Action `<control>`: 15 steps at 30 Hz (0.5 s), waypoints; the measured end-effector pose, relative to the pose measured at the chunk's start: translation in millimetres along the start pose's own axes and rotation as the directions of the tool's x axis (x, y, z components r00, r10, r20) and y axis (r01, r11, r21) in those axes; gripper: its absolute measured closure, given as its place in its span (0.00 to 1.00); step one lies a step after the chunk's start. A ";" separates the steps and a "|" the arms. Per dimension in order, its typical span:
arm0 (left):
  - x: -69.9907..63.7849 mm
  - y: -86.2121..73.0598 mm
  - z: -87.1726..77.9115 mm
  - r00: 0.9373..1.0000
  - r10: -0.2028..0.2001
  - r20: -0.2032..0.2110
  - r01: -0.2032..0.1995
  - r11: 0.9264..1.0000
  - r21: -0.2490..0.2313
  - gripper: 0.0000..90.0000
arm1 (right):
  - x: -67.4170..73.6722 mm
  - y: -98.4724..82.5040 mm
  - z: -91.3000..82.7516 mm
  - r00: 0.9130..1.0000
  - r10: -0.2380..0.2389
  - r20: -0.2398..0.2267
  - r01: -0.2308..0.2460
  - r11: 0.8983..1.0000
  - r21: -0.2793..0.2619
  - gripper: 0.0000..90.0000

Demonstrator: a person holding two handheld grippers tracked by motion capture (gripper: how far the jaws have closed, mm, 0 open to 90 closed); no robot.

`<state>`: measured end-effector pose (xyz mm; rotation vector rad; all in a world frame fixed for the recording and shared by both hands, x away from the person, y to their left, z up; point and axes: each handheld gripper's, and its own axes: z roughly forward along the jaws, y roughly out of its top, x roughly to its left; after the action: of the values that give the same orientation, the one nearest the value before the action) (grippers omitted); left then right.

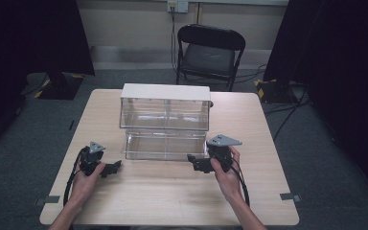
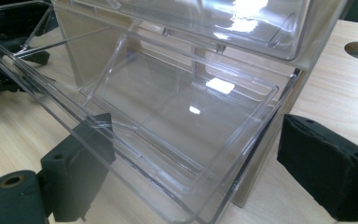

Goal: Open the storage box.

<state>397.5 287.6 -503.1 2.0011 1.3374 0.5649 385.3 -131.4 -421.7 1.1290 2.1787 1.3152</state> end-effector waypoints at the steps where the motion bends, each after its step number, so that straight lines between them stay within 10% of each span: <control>1: 0.0 0.0 0.0 1.000 0.000 0.000 0.000 1.000 0.000 0.04 | -0.2 0.8 -0.3 1.000 -0.002 0.003 0.002 1.000 -0.001 0.12; 15: 0.1 0.0 0.0 1.000 0.001 0.001 -0.001 1.000 0.000 0.04 | -4.5 5.5 3.1 1.000 0.021 0.022 -0.021 1.000 -0.003 0.14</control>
<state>397.6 287.7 -503.1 2.0019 1.3361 0.5649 392.6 -131.8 -418.9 1.1626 2.1547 1.3073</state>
